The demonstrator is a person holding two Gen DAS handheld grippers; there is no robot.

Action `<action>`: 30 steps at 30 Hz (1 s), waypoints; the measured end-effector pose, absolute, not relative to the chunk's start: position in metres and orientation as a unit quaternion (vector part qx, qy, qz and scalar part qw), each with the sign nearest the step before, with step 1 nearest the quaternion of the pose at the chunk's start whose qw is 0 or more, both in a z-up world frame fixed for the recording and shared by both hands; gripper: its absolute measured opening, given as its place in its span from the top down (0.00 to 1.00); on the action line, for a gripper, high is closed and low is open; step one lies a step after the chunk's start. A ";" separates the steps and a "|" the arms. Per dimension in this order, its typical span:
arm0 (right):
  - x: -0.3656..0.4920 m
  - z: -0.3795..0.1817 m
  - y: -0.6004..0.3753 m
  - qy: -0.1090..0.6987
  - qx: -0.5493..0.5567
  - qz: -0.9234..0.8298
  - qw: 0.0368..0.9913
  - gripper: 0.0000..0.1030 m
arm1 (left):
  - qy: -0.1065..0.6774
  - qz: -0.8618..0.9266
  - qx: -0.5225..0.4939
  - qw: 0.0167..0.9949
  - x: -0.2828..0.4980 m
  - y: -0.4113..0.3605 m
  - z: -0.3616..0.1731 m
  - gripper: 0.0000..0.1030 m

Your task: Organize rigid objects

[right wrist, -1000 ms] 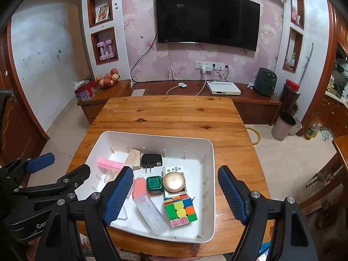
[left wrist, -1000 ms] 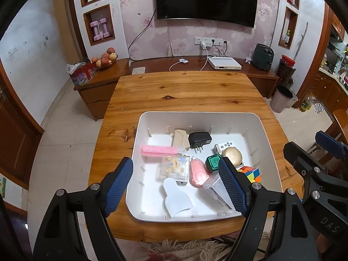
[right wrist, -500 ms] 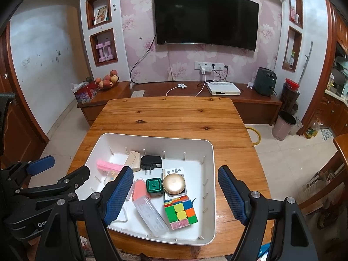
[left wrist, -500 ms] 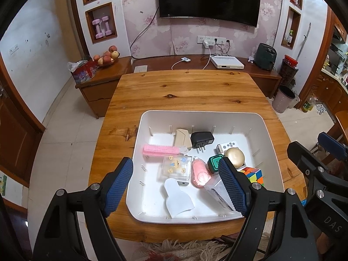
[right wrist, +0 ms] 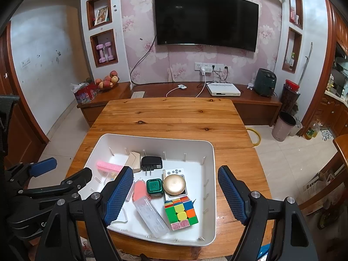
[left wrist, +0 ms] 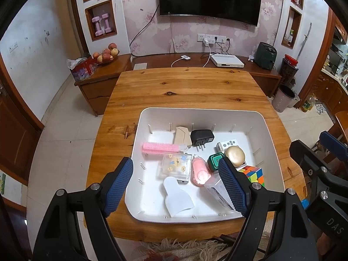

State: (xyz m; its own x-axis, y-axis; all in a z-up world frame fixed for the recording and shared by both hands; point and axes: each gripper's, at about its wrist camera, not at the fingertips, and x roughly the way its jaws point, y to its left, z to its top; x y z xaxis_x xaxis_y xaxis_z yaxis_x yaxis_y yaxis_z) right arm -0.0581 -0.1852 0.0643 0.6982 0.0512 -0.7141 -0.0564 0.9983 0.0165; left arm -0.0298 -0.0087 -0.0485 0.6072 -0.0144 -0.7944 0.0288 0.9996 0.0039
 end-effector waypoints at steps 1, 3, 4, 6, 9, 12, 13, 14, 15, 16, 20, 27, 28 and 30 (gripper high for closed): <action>-0.058 0.064 -0.185 0.388 -0.003 0.029 0.921 0.22 | 0.443 -0.012 0.008 0.896 -0.029 -0.009 -0.048 0.19; -0.058 0.064 -0.185 0.390 -0.002 0.029 0.921 0.22 | 0.444 -0.012 0.008 0.896 -0.029 -0.008 -0.049 0.19; -0.058 0.064 -0.185 0.391 -0.002 0.030 0.920 0.22 | 0.444 -0.011 0.008 0.896 -0.030 -0.009 -0.049 0.19; -0.058 0.064 -0.184 0.392 -0.001 0.030 0.920 0.22 | 0.444 -0.012 0.008 0.896 -0.030 -0.008 -0.049 0.19; -0.058 0.064 -0.183 0.390 -0.002 0.029 0.920 0.22 | 0.445 -0.012 0.007 0.895 -0.031 -0.009 -0.050 0.19; -0.058 0.064 -0.184 0.391 -0.002 0.029 0.920 0.22 | 0.447 -0.012 0.006 0.894 -0.031 -0.010 -0.053 0.19; -0.058 0.064 -0.184 0.391 -0.001 0.029 0.920 0.22 | 0.448 -0.011 0.006 0.894 -0.032 -0.011 -0.053 0.19; -0.058 0.064 -0.184 0.392 -0.001 0.029 0.920 0.22 | 0.448 -0.011 0.005 0.894 -0.033 -0.011 -0.054 0.19; -0.058 0.063 -0.184 0.393 -0.001 0.029 0.919 0.22 | 0.449 -0.011 0.005 0.894 -0.033 -0.012 -0.054 0.19; -0.058 0.063 -0.184 0.394 0.000 0.029 0.919 0.22 | 0.449 -0.011 0.005 0.894 -0.033 -0.012 -0.054 0.19; -0.058 0.062 -0.184 0.394 0.000 0.030 0.919 0.22 | 0.449 -0.011 0.005 0.893 -0.032 -0.011 -0.054 0.19; -0.058 0.059 -0.183 0.398 0.003 0.030 0.917 0.22 | 0.451 -0.011 0.004 0.892 -0.034 -0.013 -0.056 0.19; -0.058 0.058 -0.183 0.398 0.003 0.030 0.917 0.22 | 0.451 -0.011 0.004 0.892 -0.034 -0.013 -0.056 0.19; -0.058 0.058 -0.184 0.398 0.003 0.030 0.917 0.22 | 0.452 -0.012 0.004 0.892 -0.033 -0.012 -0.056 0.19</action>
